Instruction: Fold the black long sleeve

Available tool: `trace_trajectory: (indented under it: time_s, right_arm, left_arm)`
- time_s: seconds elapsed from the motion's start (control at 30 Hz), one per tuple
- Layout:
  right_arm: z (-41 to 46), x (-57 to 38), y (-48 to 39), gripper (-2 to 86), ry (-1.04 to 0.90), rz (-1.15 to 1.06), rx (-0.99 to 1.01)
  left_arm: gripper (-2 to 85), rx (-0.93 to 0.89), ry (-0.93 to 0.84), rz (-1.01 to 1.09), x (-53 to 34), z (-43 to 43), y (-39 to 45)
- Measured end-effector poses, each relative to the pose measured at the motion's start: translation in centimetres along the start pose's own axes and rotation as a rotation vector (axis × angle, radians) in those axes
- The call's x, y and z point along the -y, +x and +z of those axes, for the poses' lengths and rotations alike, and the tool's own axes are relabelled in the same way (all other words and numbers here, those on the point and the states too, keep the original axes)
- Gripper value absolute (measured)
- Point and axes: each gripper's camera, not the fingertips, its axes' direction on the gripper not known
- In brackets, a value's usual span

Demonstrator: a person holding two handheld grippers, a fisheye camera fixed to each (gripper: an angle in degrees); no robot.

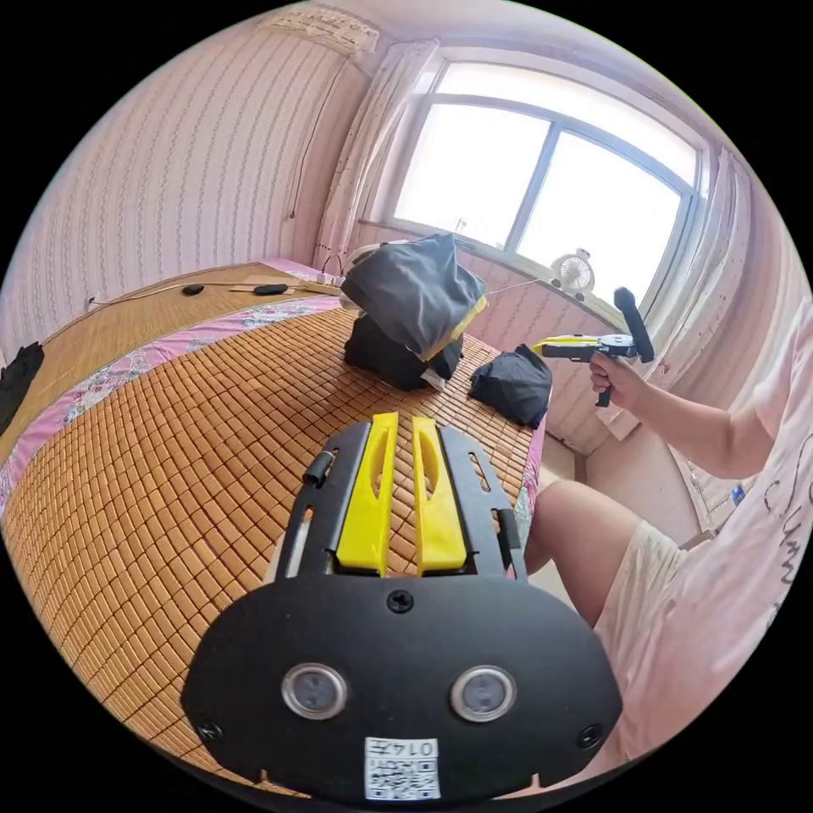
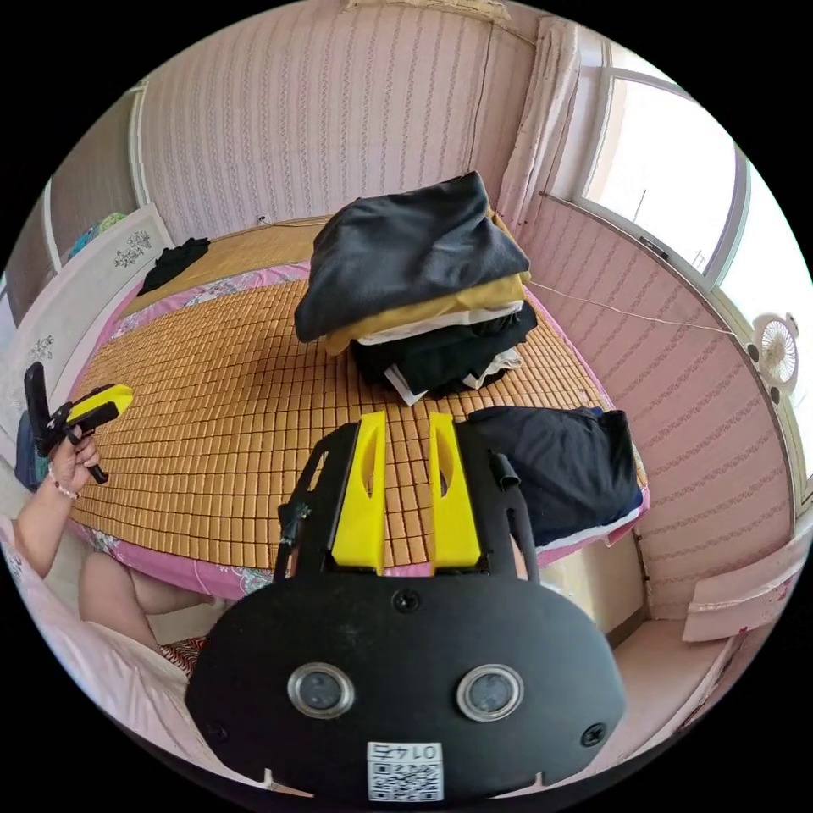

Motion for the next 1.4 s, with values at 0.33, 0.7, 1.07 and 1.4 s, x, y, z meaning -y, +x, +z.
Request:
trace_trajectory:
  time_s: [0.33, 0.7, 1.07, 1.4]
  right_arm:
    - [-1.9, -10.6, 8.8, 11.7, -0.137, 0.079, -0.012]
    - [4.2, -3.7, 12.2, 13.8, -0.190, -0.146, -0.091]
    - [0.7, -8.6, 21.7, -0.4, -0.120, -0.060, -0.039]
    - [-6.4, -16.1, 30.5, -0.8, -0.063, 0.141, 0.056]
  left_arm:
    - [4.8, -0.010, -0.038, 0.106, -4.9, 6.1, 11.5]
    - [7.1, -0.157, -0.219, 0.133, -2.5, 23.5, 17.7]
    - [8.0, -0.147, -0.302, 0.218, -0.3, 35.8, 19.7]
    - [9.4, -0.143, -0.381, 0.193, 2.4, 47.4, 20.7]
